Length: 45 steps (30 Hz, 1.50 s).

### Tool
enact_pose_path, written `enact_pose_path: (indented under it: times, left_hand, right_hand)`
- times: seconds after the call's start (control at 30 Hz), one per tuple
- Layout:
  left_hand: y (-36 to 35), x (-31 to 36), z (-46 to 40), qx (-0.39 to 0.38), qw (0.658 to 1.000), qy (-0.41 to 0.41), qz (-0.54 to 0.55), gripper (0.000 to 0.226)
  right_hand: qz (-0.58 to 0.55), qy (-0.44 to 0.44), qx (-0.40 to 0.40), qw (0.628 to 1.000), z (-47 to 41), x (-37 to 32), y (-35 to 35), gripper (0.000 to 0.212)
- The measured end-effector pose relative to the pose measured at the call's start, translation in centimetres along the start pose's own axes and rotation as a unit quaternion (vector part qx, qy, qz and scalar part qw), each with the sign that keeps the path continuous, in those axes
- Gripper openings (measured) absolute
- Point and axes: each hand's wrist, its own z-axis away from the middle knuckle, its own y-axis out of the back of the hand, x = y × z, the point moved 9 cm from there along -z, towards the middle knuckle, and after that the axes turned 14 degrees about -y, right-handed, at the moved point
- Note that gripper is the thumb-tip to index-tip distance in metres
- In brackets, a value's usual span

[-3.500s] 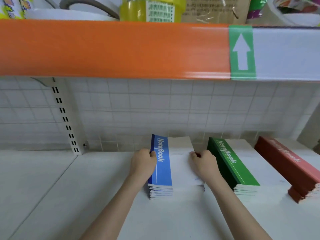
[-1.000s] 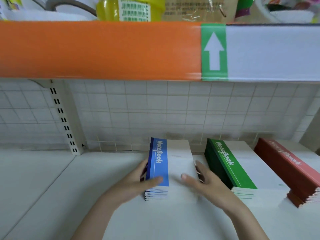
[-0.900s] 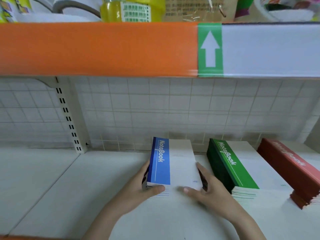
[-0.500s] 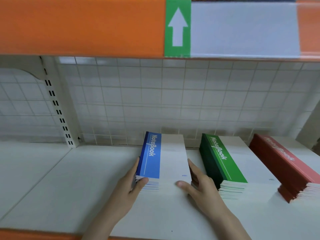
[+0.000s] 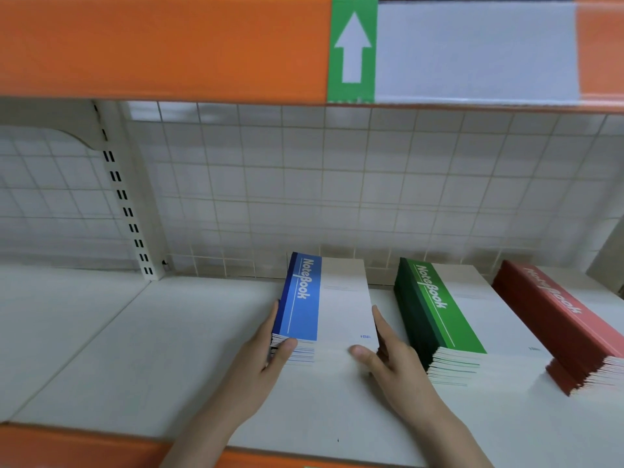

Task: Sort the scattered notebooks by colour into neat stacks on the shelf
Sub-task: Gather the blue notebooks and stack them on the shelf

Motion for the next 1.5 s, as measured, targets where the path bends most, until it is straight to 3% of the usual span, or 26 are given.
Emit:
enact_pose_path:
  times: [0.2, 0.33, 0.73, 1.03, 1.23, 1.5]
  left_hand:
    - [-0.2, -0.8, 0.0, -0.015, 1.000, 0.004, 0.025, 0.058]
    - [0.0, -1.5, -0.1, -0.006, 1.000, 0.007, 0.010, 0.057]
    - [0.1, -1.5, -0.3, 0.012, 1.000, 0.010, -0.025, 0.055]
    - [0.1, -2.0, 0.0, 0.002, 1.000, 0.013, -0.009, 0.051]
    - [0.3, -2.6, 0.1, -0.010, 0.999, 0.016, -0.050, 0.046]
    - [0.4, -2.4, -0.1, -0.005, 0.998, 0.012, -0.067, 0.046]
  right_hand:
    - [-0.041, 0.002, -0.043, 0.998, 0.4, -0.5, -0.4, 0.061]
    - [0.009, -0.006, -0.028, 1.000, 0.1, 0.2, -0.1, 0.051]
    - [-0.004, -0.040, -0.021, 0.999, 0.2, 0.2, -0.1, 0.053]
    - [-0.121, -0.068, -0.053, 0.989, 0.4, 0.5, -0.2, 0.054]
    - [-0.008, -0.060, -0.015, 0.998, 0.0, 1.0, -0.2, 0.032]
    - [0.035, -0.037, -0.002, 0.999, -0.1, 0.7, -0.1, 0.032]
